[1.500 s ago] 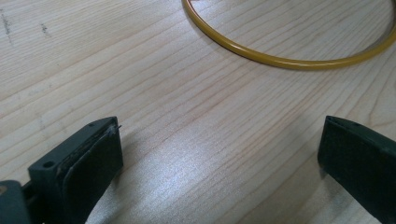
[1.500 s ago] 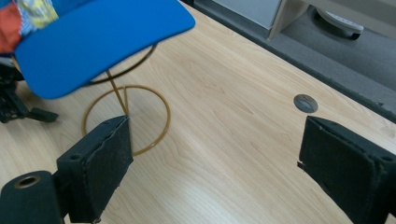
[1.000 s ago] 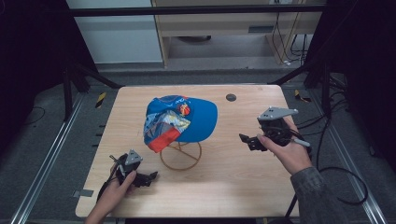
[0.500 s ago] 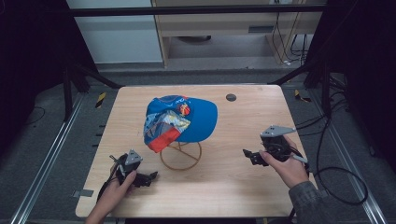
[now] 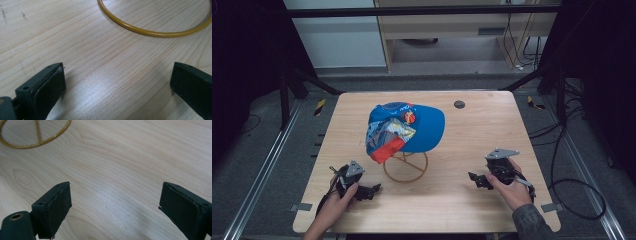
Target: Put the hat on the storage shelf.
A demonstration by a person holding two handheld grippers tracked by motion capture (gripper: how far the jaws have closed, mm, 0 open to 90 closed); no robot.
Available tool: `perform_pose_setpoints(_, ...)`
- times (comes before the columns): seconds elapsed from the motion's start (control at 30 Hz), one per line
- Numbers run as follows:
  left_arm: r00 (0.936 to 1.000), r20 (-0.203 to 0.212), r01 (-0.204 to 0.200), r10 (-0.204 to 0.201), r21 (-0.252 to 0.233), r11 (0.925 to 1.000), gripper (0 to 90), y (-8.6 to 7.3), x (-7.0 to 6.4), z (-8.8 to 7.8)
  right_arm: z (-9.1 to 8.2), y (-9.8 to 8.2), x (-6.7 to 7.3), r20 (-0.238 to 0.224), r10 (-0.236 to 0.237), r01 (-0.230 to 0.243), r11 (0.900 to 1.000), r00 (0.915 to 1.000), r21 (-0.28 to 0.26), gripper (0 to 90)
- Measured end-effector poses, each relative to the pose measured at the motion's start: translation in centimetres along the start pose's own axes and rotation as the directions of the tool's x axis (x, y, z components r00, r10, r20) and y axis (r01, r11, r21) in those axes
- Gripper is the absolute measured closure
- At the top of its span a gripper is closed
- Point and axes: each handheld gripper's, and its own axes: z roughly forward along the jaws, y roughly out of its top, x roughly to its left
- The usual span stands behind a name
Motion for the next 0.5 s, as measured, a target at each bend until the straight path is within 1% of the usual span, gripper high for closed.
perform_pose_setpoints(0.03,1.0,0.0,0.0,0.0,0.0,1.0,0.0,0.0,0.0,0.0,0.3,-0.2,0.1,-0.002,0.009,-0.009,1.0,1.0,0.005,10.5)
perform_pose_setpoints(0.07,1.0,0.0,0.0,0.0,0.0,1.0,0.0,0.0,0.0,0.0,0.6,-0.3,0.0,0.003,-0.003,0.003,1.0,1.0,0.008,10.4)
perform_pose_setpoints(0.1,1.0,0.0,0.0,0.0,0.001,1.0,0.0,0.0,0.0,0.0,0.9,-0.4,0.1,0.009,0.005,-0.005,1.0,0.9999,0.014,10.5)
perform_pose_setpoints(0.13,1.0,0.0,0.0,0.0,0.0,1.0,0.0,0.0,0.0,0.0,1.1,-0.4,0.0,0.008,0.003,-0.003,1.0,1.0,0.011,10.5)
perform_pose_setpoints(0.27,1.0,0.0,0.0,0.0,0.0,1.0,0.0,0.0,0.0,0.0,2.1,-0.5,0.1,0.019,0.036,-0.036,0.999,0.9992,0.004,10.5)
perform_pose_setpoints(0.33,1.0,0.0,0.0,0.0,0.0,1.0,0.0,0.0,0.0,0.0,2.5,-0.4,0.0,0.018,0.063,-0.063,0.998,0.9978,-0.003,10.4)
perform_pose_setpoints(0.37,1.0,0.0,0.0,0.0,0.0,1.0,0.0,0.0,0.0,0.0,2.7,-0.4,0.1,0.024,0.064,-0.064,0.998,0.9976,-0.005,10.3)
perform_pose_setpoints(0.5,1.0,0.0,0.0,0.0,0.0,1.0,0.0,0.0,0.0,0.0,3.1,-0.3,0.1,0.022,0.076,-0.075,0.997,0.9969,-0.007,10.3)
